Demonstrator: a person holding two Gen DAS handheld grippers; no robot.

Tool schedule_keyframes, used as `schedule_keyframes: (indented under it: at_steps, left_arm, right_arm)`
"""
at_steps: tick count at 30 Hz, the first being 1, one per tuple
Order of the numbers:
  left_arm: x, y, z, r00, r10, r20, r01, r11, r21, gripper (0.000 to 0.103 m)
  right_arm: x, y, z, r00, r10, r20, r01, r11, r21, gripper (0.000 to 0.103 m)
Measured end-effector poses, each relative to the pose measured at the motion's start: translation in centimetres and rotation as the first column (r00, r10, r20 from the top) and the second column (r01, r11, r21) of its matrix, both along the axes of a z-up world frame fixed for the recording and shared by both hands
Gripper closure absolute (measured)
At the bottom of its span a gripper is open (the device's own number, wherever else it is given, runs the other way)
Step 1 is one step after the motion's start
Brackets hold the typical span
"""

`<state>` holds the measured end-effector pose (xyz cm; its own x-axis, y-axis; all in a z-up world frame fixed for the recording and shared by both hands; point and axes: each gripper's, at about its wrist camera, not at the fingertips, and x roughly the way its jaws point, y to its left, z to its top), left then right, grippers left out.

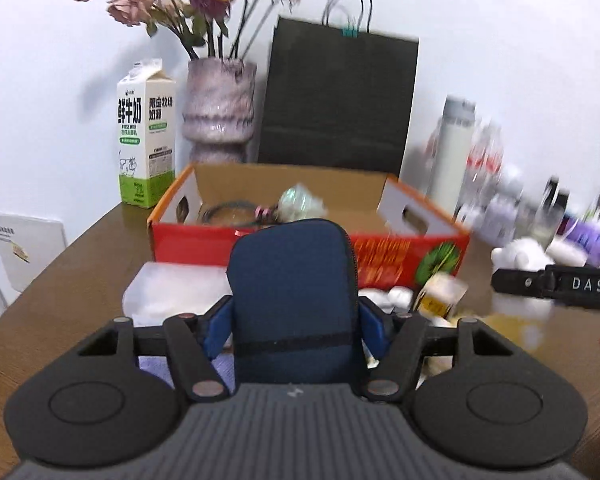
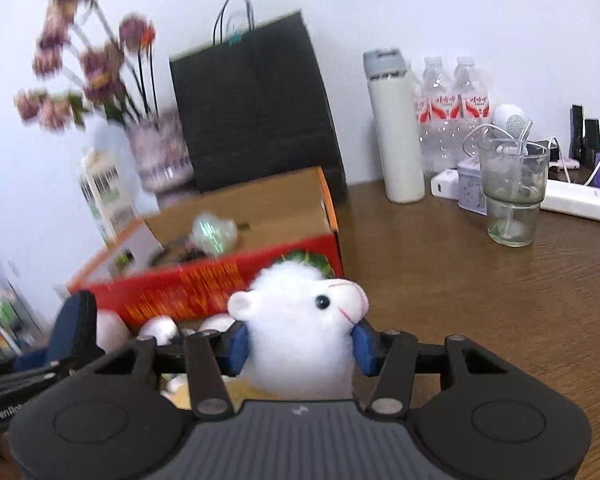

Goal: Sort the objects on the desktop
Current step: 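Grasp the navy pouch with the left gripper while the right grasps the plush sheep, then carry the pouch and sheep over the box and release both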

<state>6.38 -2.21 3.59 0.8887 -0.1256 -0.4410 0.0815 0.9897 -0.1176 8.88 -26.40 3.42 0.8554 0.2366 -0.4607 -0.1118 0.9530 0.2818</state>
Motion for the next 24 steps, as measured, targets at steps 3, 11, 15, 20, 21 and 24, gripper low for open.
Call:
schedule_keyframes:
  at_steps: [3, 11, 15, 20, 21, 24]
  left_arm:
    - [-0.1, 0.5, 0.3, 1.000, 0.011, 0.013, -0.010, 0.999, -0.037, 0.037]
    - [-0.2, 1.0, 0.5, 0.998, 0.048, 0.033, -0.047, 0.998, -0.053, 0.037]
    - [-0.6, 1.1, 0.8, 0.996, 0.071, 0.053, -0.068, 0.996, -0.056, 0.037]
    - [-1.7, 1.6, 2.0, 0.993, 0.051, 0.110, -0.039, 0.993, -0.107, 0.037]
    - [-2.0, 2.0, 2.3, 0.990, 0.046, 0.133, -0.028, 0.991, -0.129, 0.037]
    - [-2.6, 2.7, 3.7, 0.984, 0.059, 0.166, -0.033, 0.987, -0.156, 0.037]
  right_arm:
    - [-0.2, -1.0, 0.3, 1.000, 0.001, 0.028, -0.004, 0.997, 0.082, 0.054]
    - [-0.5, -1.1, 0.4, 0.998, -0.003, 0.062, -0.003, 0.996, 0.089, 0.055]
    - [-0.9, -0.7, 0.6, 0.997, -0.006, 0.072, 0.003, 0.999, 0.049, 0.055]
    - [-1.6, -1.1, 1.5, 0.993, -0.013, 0.114, 0.006, 0.998, 0.065, 0.055]
    - [-1.9, -1.1, 1.7, 0.992, -0.016, 0.128, 0.007, 0.997, 0.070, 0.055]
    - [-2.5, -1.3, 2.2, 0.985, -0.015, 0.169, -0.002, 0.995, 0.100, 0.055]
